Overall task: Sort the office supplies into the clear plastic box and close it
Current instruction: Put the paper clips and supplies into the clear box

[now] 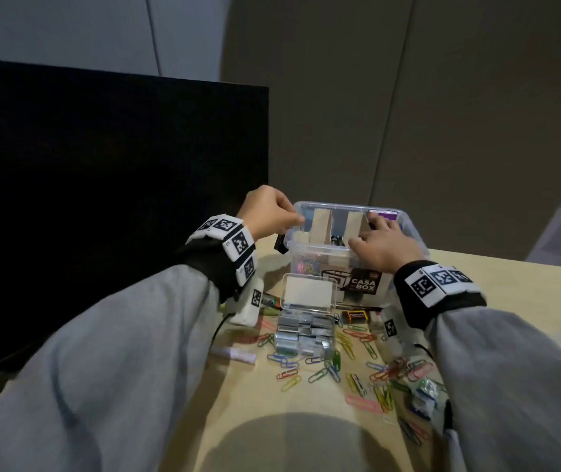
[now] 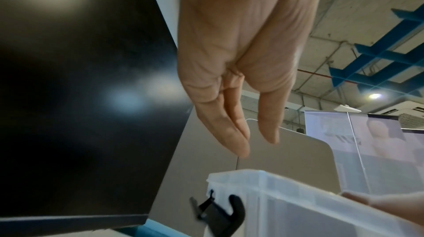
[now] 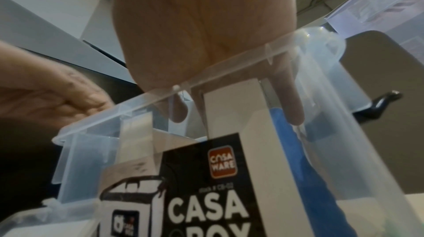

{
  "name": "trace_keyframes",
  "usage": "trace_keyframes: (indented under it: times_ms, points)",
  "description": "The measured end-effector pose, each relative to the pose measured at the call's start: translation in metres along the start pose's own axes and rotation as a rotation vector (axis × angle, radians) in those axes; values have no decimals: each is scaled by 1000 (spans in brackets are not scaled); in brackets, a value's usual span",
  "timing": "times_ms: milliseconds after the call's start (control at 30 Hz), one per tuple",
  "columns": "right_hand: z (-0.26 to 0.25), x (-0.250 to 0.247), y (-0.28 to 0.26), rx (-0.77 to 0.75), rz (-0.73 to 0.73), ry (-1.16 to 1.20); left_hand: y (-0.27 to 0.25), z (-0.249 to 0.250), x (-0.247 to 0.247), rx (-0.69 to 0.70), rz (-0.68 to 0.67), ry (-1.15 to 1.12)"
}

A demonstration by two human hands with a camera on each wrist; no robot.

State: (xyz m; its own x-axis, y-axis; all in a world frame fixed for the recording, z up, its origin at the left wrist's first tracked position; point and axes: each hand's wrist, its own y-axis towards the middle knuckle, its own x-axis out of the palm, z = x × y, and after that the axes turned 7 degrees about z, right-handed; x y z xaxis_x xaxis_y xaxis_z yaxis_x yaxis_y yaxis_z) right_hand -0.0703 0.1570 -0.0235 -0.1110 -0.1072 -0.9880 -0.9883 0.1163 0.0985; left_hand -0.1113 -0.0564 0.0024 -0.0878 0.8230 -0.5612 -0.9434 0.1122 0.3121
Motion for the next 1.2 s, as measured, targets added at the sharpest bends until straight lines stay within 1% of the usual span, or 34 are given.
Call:
trace_keyframes:
  times_ms: [33, 67, 100, 167, 200, 267, 333, 433, 600, 767, 933, 1067, 1200]
  points:
    - [-1, 0, 0, 3, -5, -2, -8, -5, -6, -30, -3, 13]
    - [-1, -1, -1, 3, -7, -6, -15, -12, -11, -69, -46, 64]
    - [-2, -1, -1, 3, -7, -10, -23, -20, -15, -117, -129, 146]
    - [-2, -2, -2, 4, -3, -15, -39, -39, -20, -220, -355, 335]
    - [-3, -2, -2, 5, -3, -16, -48, -47, -21, -250, -456, 421]
    - [-3, -2, -1, 2, -5, -22, -61, -60, -18, -244, -588, 569]
    - [-3, -2, 0, 0, -4, -30, -70, -66, -14, -186, -656, 691]
    - [-2, 0, 0, 0, 3, -36, -75, -71, -8, -112, -670, 777]
    - [0, 1, 3, 1, 14, -39, -80, -76, 4, -61, -708, 753]
    - [1, 3, 4, -4, 22, -49, -79, -73, 14, -5, -689, 675]
    - [1, 2, 3, -2, 34, -44, -75, -76, 19, 5, -687, 605]
    - [1, 4, 4, -6, 39, -51, -73, -77, 19, 26, -683, 622]
    - [2, 4, 5, -6, 36, -43, -71, -79, 21, -15, -710, 616]
